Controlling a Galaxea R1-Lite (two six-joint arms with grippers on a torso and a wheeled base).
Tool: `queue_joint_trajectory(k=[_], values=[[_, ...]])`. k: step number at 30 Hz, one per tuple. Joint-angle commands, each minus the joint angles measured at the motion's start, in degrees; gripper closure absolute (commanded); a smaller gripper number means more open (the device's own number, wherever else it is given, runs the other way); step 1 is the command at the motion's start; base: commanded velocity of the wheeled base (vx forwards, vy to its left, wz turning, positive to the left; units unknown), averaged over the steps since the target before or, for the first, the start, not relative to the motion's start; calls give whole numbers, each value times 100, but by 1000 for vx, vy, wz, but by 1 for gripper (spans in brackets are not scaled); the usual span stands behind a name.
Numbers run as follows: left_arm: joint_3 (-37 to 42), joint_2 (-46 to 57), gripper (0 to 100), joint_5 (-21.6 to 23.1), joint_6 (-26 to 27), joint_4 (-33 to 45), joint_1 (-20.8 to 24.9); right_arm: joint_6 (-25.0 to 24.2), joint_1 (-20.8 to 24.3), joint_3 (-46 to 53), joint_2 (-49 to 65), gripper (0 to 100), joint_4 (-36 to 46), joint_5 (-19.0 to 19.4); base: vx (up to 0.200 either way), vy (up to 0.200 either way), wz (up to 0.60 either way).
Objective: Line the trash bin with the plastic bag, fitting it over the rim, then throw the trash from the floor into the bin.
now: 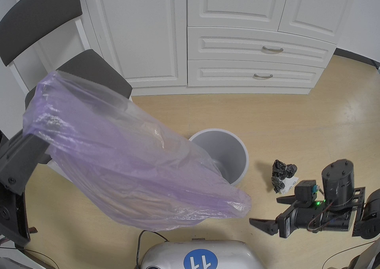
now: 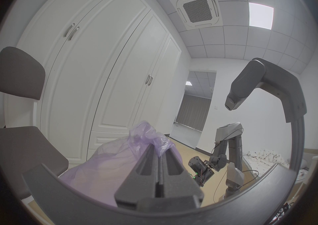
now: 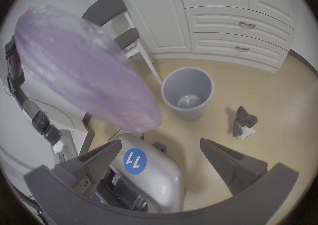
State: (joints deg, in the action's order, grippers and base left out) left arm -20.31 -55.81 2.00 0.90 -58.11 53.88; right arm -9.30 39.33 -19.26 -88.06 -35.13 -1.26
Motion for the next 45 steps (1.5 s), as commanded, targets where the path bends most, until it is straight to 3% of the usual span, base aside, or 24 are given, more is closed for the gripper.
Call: queue_joint_trajectory(k=[1,12,23,32,33,37,39,40,42,45], values=[[-17,26,100,2,-99,-7,-9,95,-584,-271,211,0,15,126,0,0,0],[-26,-27,100,11,-134,-7,-1,60,-672,-412,-202,0,-37,161,0,0,0],[-26,-264,100,2,-354,-121,70,-520,66,-368,-589,0,-301,319,0,0,0],[-17,-413,100,2,-837,-631,369,-1504,312,-148,-1415,0,-2208,398,0,0,0],[-17,-413,100,2,-837,-631,369,-1504,312,-148,-1415,0,-2208,398,0,0,0],[-34,-404,100,2,-908,-930,369,-1610,312,291,-1907,0,-3492,820,0,0,0],[-34,-396,100,2,-908,-956,369,-1619,312,327,-1951,0,-3615,829,0,0,0],[-34,-361,100,2,-908,-1071,369,-1636,321,432,-2259,0,-4309,811,0,0,0],[-52,-334,100,2,-908,-1088,369,-1645,321,581,-2461,0,-4959,794,0,0,0],[-61,-317,100,2,-908,-1088,369,-1636,321,757,-2646,0,-5460,802,0,0,0]])
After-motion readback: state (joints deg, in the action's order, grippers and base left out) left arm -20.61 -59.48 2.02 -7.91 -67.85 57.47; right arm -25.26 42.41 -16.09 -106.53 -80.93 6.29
